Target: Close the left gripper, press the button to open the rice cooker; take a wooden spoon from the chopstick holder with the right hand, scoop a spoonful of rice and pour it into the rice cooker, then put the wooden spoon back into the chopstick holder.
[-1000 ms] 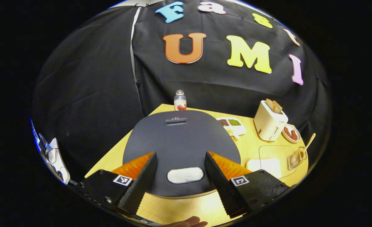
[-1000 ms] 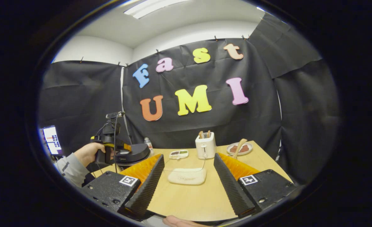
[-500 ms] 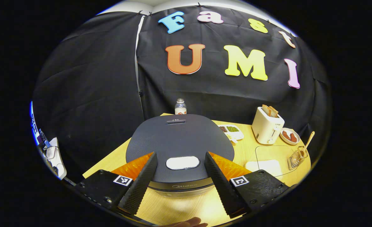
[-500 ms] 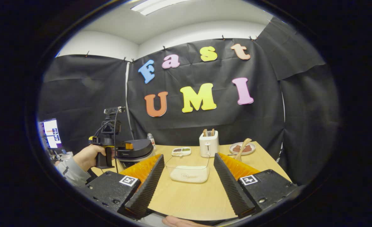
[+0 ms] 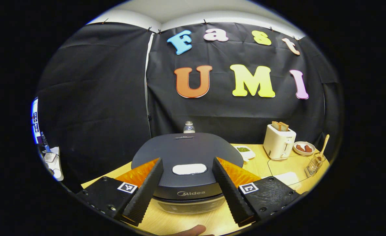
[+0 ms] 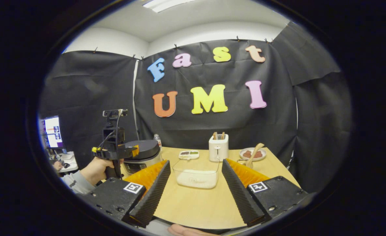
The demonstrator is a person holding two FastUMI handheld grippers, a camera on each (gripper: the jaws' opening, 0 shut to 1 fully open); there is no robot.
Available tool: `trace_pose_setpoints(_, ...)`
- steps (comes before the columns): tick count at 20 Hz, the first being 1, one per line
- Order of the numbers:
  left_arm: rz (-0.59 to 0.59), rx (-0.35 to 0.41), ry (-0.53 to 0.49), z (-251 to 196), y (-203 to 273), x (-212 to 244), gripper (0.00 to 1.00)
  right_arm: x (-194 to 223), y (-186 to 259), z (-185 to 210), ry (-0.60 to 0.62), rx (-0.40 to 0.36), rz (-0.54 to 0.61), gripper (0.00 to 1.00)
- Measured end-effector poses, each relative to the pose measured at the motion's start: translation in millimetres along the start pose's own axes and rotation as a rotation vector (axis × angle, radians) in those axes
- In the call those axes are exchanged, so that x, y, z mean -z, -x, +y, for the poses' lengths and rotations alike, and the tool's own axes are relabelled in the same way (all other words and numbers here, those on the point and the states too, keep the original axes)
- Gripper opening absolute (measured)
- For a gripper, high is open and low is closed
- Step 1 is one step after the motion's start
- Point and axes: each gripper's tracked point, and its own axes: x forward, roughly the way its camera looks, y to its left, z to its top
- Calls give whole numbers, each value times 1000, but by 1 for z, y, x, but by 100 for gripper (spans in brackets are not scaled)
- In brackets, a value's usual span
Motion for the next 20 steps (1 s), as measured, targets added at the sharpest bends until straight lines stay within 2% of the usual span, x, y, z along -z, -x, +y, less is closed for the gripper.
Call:
trace_pose_setpoints(1,-20,3,5,-1,0,-1,98,1,0,0,2,3,2,96)
trace_pose_setpoints(2,-43,7,15,0,-2,-2,98,3,-1,0,1,4,5,100)
trace_pose_setpoints(3,-62,8,23,-1,-3,-2,98,4,-1,0,-2,3,7,100)
trace_pose_setpoints(4,-47,5,33,-2,-7,5,98,4,-1,0,-5,5,9,96)
trace_pose_setpoints(5,-59,-3,25,-3,-5,5,100,4,0,-2,-7,10,8,100)
trace_pose_setpoints(9,-83,-6,10,-1,-4,3,98,4,2,-10,-16,36,6,100)
trace_pose_setpoints(10,-74,-1,13,0,-4,3,98,5,1,-12,-17,39,8,100)
trace_pose_setpoints(11,-57,0,9,-1,-3,4,97,4,1,-13,-18,42,9,96)
trace_pose_setpoints(12,-51,2,-8,0,-2,3,97,5,1,-15,-19,48,11,100)
trace_pose_setpoints(20,9,22,-24,6,44,-7,93,-3,5,-23,-27,88,4,100)
